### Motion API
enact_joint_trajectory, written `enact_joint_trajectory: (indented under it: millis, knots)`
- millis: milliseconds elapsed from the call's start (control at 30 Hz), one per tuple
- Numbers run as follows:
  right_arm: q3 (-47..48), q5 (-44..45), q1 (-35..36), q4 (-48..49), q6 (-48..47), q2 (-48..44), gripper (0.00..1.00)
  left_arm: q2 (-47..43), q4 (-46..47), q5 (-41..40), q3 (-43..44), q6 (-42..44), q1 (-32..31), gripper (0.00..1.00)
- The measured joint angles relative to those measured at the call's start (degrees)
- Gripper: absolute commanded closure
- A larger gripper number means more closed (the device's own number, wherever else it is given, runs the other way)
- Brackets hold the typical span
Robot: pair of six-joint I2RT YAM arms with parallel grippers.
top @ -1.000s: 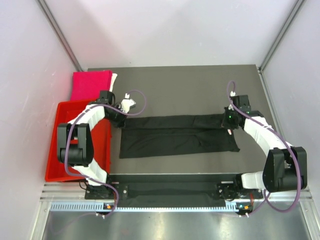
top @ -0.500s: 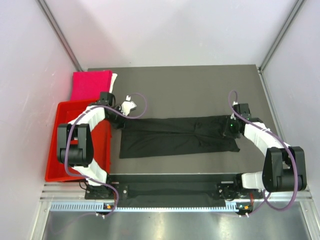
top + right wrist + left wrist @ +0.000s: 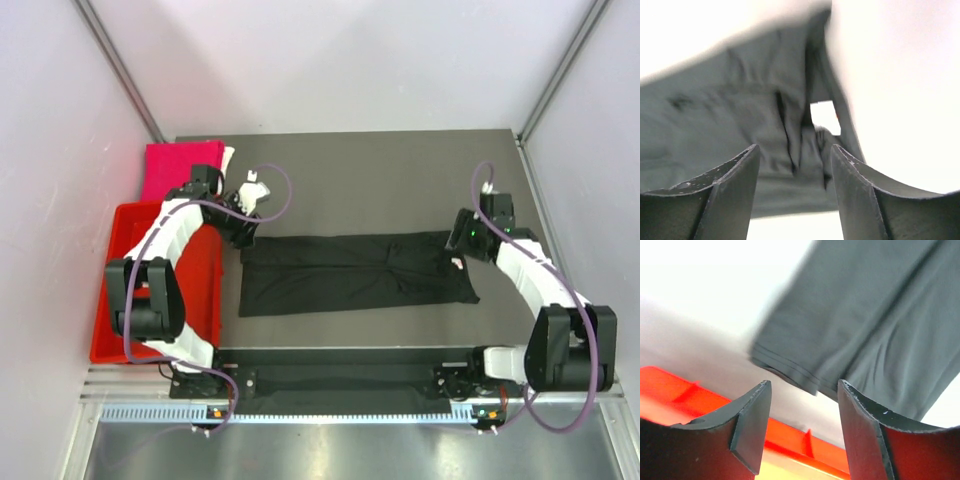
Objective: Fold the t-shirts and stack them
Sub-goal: Fold the tshirt
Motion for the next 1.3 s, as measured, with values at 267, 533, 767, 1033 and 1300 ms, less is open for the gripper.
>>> enact_joint_trajectory:
  millis: [267, 533, 767, 1033, 1300]
  knots:
    - [11.26, -1.27, -5.88, 5.99, -1.38, 15.02, 0.47, 5.31, 9.75, -5.66, 1.49, -12.09, -0.2, 0.33]
    - [13.51, -4.96, -6.43, 8.46, -2.64, 25.81, 0.71, 12.04, 15.5, -11.93, 1.27, -16.26, -2.19, 0.35]
    - [16.92, -8.07, -6.67, 9.9, -2.56, 30.25, 1.0, 12.33, 18.49, -11.82, -2.64, -17.44, -3.45, 1.0]
    - [34.42, -14.4, -5.97, 9.9, -0.9, 44.19, 1.0, 6.49, 18.21, -9.79, -10.1, -14.49, -5.35, 1.0]
    - [63.19, -15.87, 2.62, 7.78, 2.97, 63.14, 0.99, -3.69, 15.93, -8.09, -21.07, -8.83, -12.35, 0.95]
